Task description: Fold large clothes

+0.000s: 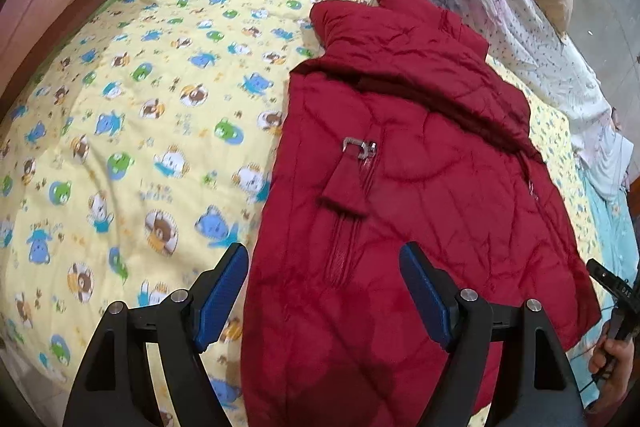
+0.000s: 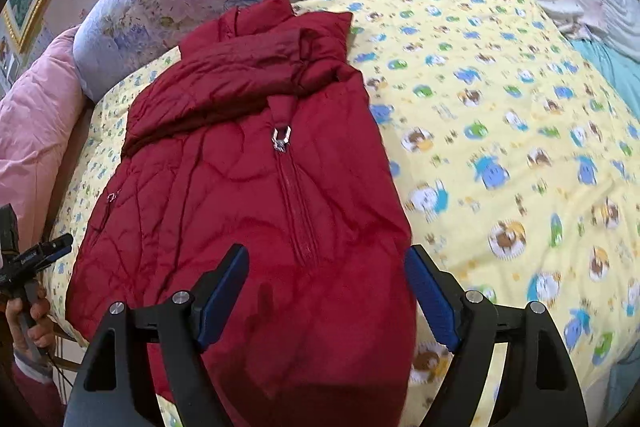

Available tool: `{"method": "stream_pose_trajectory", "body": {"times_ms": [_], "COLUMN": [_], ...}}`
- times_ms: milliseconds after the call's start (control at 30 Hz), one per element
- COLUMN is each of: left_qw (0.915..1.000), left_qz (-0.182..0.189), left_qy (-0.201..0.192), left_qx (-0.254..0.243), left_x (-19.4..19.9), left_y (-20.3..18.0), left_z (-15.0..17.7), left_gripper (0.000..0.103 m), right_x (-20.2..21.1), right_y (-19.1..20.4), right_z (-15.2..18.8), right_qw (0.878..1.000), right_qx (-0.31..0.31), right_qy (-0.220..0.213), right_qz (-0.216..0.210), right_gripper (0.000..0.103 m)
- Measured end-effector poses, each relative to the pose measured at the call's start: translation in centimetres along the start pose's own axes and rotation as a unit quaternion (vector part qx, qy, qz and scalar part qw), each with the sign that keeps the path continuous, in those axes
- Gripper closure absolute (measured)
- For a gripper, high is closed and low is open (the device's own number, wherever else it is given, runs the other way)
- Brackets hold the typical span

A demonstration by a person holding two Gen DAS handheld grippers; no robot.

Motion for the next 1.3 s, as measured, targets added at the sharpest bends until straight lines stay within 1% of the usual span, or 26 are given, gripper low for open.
{"method": "stream_pose_trajectory", "body": {"times_ms": [100, 233, 300, 367, 400, 467, 533, 600, 633, 733, 800, 967, 1033, 1067, 1100, 1133, 1167, 1200, 1233, 1267, 1300], "left_qw": [1.0, 0.9999, 0.9998, 0.9997, 0.9995, 0.9985, 0.9973, 0.9961, 0.9951, 0.9921, 0.9909, 0.9889, 0.9893, 0.9893, 0.9887, 0.9879, 0.9876, 0.9877, 0.9879, 0.9878, 0.9874], "left_qz": [0.0, -0.001, 0.0, -0.001, 0.007, 0.031, 0.046, 0.057, 0.067, 0.093, 0.103, 0.126, 0.129, 0.131, 0.137, 0.143, 0.147, 0.147, 0.147, 0.149, 0.152], "left_qy": [0.008, 0.016, 0.02, 0.025, 0.03, 0.041, 0.052, 0.06, 0.064, 0.069, 0.069, 0.072, 0.066, 0.063, 0.061, 0.059, 0.056, 0.051, 0.046, 0.042, 0.039], "left_qx": [0.004, 0.002, 0.004, 0.009, 0.012, 0.018, 0.025, 0.029, 0.033, 0.047, 0.052, 0.033, 0.017, 0.013, 0.006, 0.0, -0.005, -0.012, -0.017, -0.019, -0.017], "left_x": [0.1, 0.4, 0.4, -0.1, -0.3, -1.0, -1.8, -2.4, -2.8, -3.5, -3.8, -4.3, -4.1, -4.1, -4.0, -3.8, -3.5, -3.1, -2.7, -2.4, -2.0], "left_y": [0.3, 0.7, 0.9, 1.2, 1.3, 1.5, 1.7, 1.8, 1.9, 2.3, 2.6, 1.7, 1.1, 0.9, 0.6, 0.4, 0.3, 0.2, 0.2, 0.3, 0.3], "left_z": [0.8, 1.8, 2.1, 2.3, 2.5, 3.0, 3.7, 4.3, 4.7, 5.2, 5.2, 5.4, 5.5, 5.5, 5.4, 5.4, 5.4, 5.3, 5.2, 5.2, 5.4], "left_gripper": [0.024, 0.023, 0.022, 0.022, 0.021, 0.021, 0.021, 0.02, 0.02, 0.019, 0.019, 0.02, 0.024, 0.031, 0.041, 0.048, 0.062, 0.072, 0.074, 0.08, 0.083], "right_x": [0.0, 0.0, 0.1, 0.1, 0.1, 0.0, 0.0, -0.1, -0.3, -0.6, -0.6, -1.3, -1.5, -1.5, -1.5, -1.5, -1.4, -1.4, -1.2, -1.0, -0.8], "right_y": [-1.0, -2.0, -2.2, -2.6, -2.7, -2.8, -2.8, -2.7, -2.8, -2.9, -2.9, -3.0, -3.0, -3.1, -3.2, -3.3, -3.4, -3.4, -3.4, -3.3, -3.3], "right_z": [1.4, 3.3, 4.0, 4.5, 4.8, 5.2, 5.5, 5.8, 6.0, 6.4, 6.5, 6.6, 6.6, 6.7, 6.7, 6.8, 6.8, 6.8, 6.8, 6.8, 6.8], "right_qw": [1.0, 0.999, 0.999, 0.999, 0.999, 0.998, 0.997, 0.996, 0.994, 0.99, 0.989, 0.982, 0.978, 0.978, 0.976, 0.974, 0.971, 0.969, 0.967, 0.965, 0.964], "right_qx": [-0.017, -0.032, -0.026, -0.023, -0.025, -0.036, -0.042, -0.046, -0.052, -0.061, -0.06, -0.07, -0.071, -0.071, -0.071, -0.074, -0.078, -0.082, -0.085, -0.088, -0.089], "right_qy": [0.009, 0.023, 0.022, 0.025, 0.027, 0.027, 0.025, 0.024, 0.026, 0.031, 0.033, 0.043, 0.042, 0.04, 0.038, 0.036, 0.034, 0.032, 0.026, 0.023, 0.021], "right_qz": [-0.003, -0.028, -0.024, -0.012, -0.02, -0.049, -0.065, -0.078, -0.094, -0.125, -0.131, -0.173, -0.19, -0.194, -0.202, -0.212, -0.222, -0.229, -0.239, -0.245, -0.25], "right_gripper": [0.021, 0.021, 0.021, 0.022, 0.023, 0.034, 0.039, 0.039, 0.04, 0.039, 0.039, 0.038, 0.038, 0.041, 0.043, 0.053, 0.06, 0.063, 0.068, 0.071, 0.073]}}
Point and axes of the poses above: each gripper's, at about its wrist camera, not at the fingertips, and x roughly against the way its jaws point, y to its left, z to its underside, the point moved 4 cm from there along -x, roughly the way its jaws point, and after that the axes turned 8 degrees about y, right-handed, at the moved point
